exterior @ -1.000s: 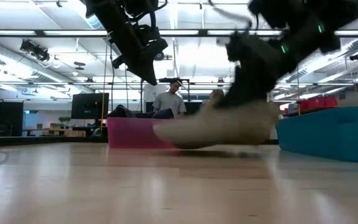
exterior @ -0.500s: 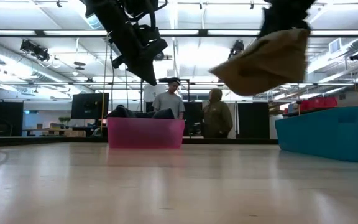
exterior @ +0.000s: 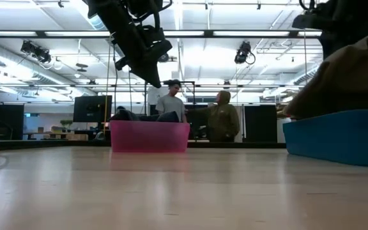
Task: Pick & Place hat
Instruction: Put the middle brown cap into the blue bin
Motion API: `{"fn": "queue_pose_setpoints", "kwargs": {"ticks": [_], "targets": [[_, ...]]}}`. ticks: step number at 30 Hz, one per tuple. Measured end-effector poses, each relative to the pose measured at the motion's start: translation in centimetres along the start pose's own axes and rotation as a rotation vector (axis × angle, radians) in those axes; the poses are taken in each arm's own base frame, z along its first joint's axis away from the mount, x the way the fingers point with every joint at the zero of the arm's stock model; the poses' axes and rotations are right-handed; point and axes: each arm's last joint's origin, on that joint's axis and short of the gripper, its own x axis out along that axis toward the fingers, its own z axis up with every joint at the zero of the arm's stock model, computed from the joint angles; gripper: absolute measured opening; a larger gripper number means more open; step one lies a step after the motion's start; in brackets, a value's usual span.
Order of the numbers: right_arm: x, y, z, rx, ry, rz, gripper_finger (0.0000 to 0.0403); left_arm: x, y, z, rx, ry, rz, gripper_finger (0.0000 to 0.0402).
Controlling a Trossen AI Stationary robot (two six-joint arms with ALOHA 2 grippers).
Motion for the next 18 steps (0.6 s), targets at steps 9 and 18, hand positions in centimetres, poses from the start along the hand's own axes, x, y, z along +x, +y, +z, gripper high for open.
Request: {"fn": "queue_pose_setpoints", "kwargs": {"ticks": [9, 18], "targets": [[2.2, 0.9, -1.6, 0.055, 0.006, -0.096, 0.0011, 0.0, 0.1, 0.0, 0.004, -0.009, 0.025, 0.0014], [2.8, 0.3, -1.9, 0.114, 0.002, -0.234, 0.0011, 0.0, 0.1, 0.0, 0.044, -0.010, 0.025, 0.0014]]}}
